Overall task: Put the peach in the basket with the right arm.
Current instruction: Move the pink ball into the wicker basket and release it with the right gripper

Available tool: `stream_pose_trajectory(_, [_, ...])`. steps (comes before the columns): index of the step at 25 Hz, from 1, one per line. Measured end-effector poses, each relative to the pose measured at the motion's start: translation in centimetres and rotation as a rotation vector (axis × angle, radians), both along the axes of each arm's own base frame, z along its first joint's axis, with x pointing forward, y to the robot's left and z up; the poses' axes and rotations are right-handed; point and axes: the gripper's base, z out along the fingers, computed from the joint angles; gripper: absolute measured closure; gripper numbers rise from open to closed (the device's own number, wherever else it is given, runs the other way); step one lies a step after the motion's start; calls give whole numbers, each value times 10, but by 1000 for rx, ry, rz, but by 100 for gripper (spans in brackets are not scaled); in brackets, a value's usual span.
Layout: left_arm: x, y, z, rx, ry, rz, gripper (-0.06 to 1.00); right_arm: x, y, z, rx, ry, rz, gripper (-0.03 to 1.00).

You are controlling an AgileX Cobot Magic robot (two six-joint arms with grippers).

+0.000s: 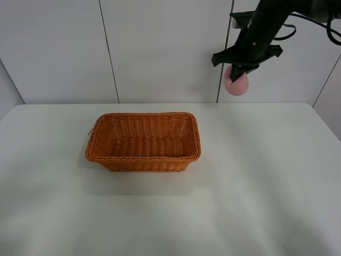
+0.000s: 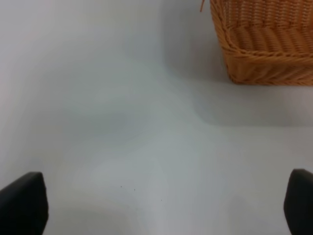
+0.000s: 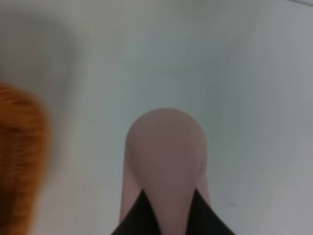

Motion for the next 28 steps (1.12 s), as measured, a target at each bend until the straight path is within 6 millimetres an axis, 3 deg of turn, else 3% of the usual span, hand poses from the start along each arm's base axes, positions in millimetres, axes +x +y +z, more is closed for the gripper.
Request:
stream_pose_trajectory(8, [0,0,0,0,0,0,-5,-52,111,1,25,-6,254,97])
stream_pose_trajectory(12, [0,0,0,0,0,0,-5,-67,144,-4,45,-35,328,97])
stream_pose_trajectory(15, [0,0,0,0,0,0,-5,-68,161,-23,36,-17,359,97])
stream_pose_trajectory(24, [0,0,0,0,0,0,-5,-41,186,-116,13,22,363,97])
stream_pose_trajectory(28, [0,0,0,0,0,0,-5,-37,189,-145,-6,56,362,84])
